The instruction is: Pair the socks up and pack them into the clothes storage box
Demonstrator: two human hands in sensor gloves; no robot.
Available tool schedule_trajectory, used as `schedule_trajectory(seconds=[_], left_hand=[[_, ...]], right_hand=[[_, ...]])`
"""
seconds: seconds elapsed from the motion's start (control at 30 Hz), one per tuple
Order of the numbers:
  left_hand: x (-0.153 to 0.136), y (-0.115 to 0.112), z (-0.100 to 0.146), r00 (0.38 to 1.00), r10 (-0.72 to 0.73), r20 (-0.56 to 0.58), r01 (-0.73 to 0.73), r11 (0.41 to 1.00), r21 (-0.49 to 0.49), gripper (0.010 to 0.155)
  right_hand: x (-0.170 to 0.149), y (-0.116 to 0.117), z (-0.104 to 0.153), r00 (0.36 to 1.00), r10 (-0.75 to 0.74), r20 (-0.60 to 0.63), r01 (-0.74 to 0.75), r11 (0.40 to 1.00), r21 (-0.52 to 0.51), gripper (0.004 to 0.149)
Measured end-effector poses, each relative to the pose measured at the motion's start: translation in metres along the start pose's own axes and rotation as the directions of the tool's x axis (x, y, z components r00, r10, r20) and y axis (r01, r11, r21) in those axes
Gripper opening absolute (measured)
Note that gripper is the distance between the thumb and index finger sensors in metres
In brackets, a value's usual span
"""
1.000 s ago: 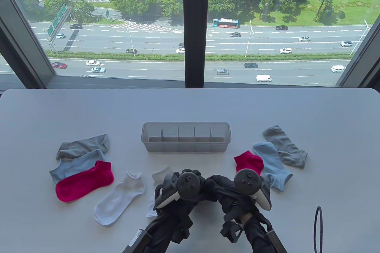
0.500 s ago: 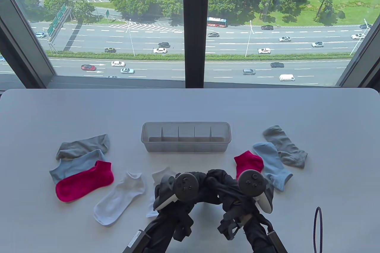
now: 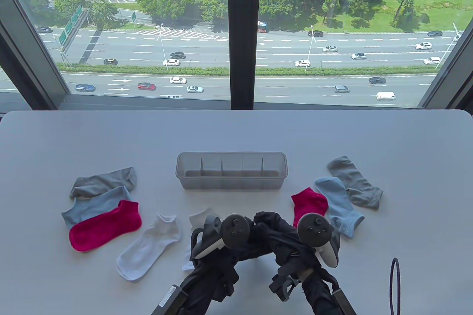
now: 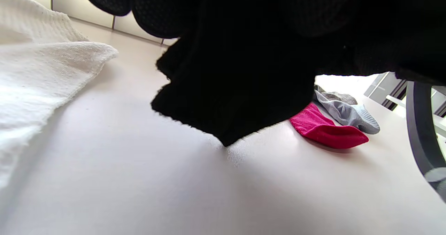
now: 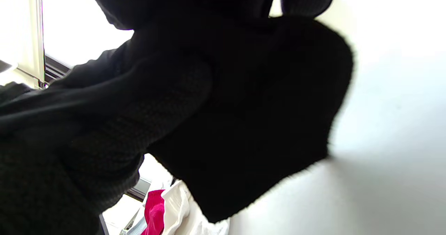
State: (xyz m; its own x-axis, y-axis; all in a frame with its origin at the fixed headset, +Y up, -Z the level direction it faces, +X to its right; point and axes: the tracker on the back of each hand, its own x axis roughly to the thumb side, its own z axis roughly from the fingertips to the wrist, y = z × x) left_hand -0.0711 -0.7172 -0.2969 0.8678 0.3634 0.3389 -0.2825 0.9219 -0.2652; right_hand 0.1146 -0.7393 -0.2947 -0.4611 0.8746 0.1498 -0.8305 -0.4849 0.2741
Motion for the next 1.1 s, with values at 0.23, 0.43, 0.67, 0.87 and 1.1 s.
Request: schedule_trajectory(seconds=[0.23, 0.43, 0.67, 0.87, 1.1], left_hand=[[0.005, 0.000, 0.004, 1.000, -0.028, 0.006, 0.028, 0.998, 0.052, 0.068], [0.012, 0.003, 0.004, 0.999, -0.038, 0.032, 0.035, 0.996, 0.082, 0.056], [0.009, 0.003, 0.003, 0.998, 0.000, 0.056, -0.002, 0.999, 0.043, 0.058], [0.013, 0.000, 0.003, 0.998, -0.054, 0.039, 0.052, 0.997, 0.051, 0.060], [0.003, 0.002, 0.004, 0.999, 0.010, 0.033, -0.011, 1.000, 0.019, 0.053]], right_hand=[[-0.002, -0.005, 0.000, 0.999, 0.049, -0.018, -0.049, 0.998, -0.027, 0.046], [-0.005, -0.005, 0.001, 1.000, -0.005, -0.001, 0.005, 1.000, 0.016, 0.056], [-0.004, -0.006, 0.000, 0.997, 0.070, -0.021, -0.071, 0.997, -0.041, 0.048], [-0.006, -0.008, 0.001, 0.999, -0.017, -0.031, 0.015, 0.999, -0.052, 0.046], [-0.002, -0.004, -0.002, 1.000, -0.021, -0.008, 0.021, 1.000, 0.003, 0.048]])
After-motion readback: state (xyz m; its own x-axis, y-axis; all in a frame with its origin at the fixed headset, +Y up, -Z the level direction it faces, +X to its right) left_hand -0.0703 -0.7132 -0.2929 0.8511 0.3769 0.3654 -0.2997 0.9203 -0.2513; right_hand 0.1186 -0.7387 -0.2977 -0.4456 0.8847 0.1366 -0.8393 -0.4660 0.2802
